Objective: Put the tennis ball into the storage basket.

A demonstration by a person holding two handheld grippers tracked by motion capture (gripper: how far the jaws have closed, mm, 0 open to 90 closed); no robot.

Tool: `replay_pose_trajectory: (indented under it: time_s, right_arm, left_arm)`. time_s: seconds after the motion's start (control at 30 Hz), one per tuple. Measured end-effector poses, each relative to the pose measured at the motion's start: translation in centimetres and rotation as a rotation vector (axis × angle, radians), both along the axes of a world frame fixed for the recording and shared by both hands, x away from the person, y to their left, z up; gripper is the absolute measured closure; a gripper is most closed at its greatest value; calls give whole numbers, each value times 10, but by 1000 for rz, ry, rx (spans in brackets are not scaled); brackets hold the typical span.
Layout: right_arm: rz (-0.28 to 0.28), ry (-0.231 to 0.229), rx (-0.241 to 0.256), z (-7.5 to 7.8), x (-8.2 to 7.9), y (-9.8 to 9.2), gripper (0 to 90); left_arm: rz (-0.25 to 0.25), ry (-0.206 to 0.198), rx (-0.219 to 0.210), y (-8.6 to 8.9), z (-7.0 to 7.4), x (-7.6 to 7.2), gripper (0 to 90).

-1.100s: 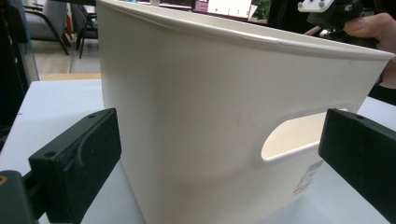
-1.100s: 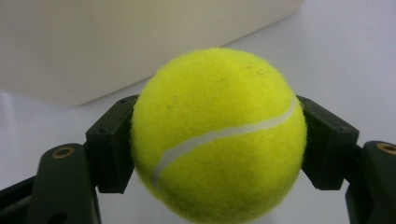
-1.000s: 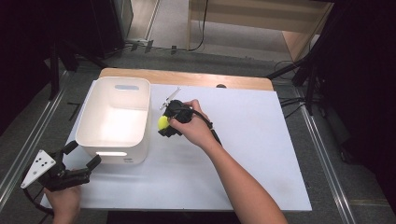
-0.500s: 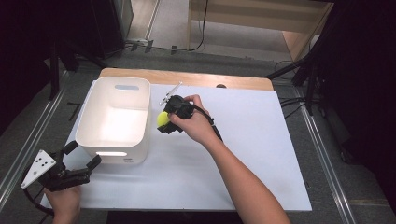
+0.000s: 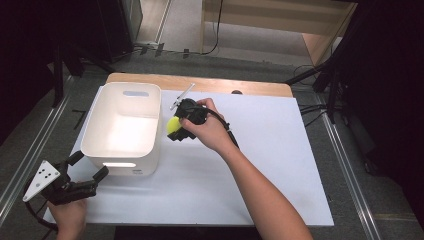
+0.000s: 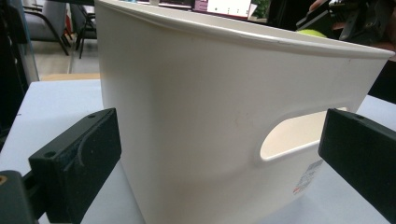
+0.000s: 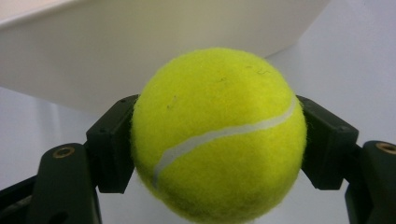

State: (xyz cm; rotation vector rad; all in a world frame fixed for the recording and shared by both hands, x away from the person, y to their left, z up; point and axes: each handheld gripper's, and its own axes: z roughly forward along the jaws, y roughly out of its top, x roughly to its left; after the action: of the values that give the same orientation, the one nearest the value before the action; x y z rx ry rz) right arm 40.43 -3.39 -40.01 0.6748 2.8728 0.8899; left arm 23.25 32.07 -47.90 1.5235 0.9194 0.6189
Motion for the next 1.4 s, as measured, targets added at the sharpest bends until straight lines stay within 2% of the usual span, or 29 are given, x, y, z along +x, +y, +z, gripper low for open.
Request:
replay_pose_trajectory:
  time_s: [0.13,0.33,1.13,1.4]
  right_arm:
    - [19,-10,6,4,1,1,230]
    - [14,0,1,10,1,2,230]
    - [36,-29,-5,35,3,6,232]
    - [38,-23,-6,42,4,9,231]
  left_arm:
    - [2,-1,-3,0,0,0,0]
    - [2,0,-3,0,0,0,0]
    - [0,0,-1,0,0,0,0]
    - [1,-1,-3,0,0,0,0]
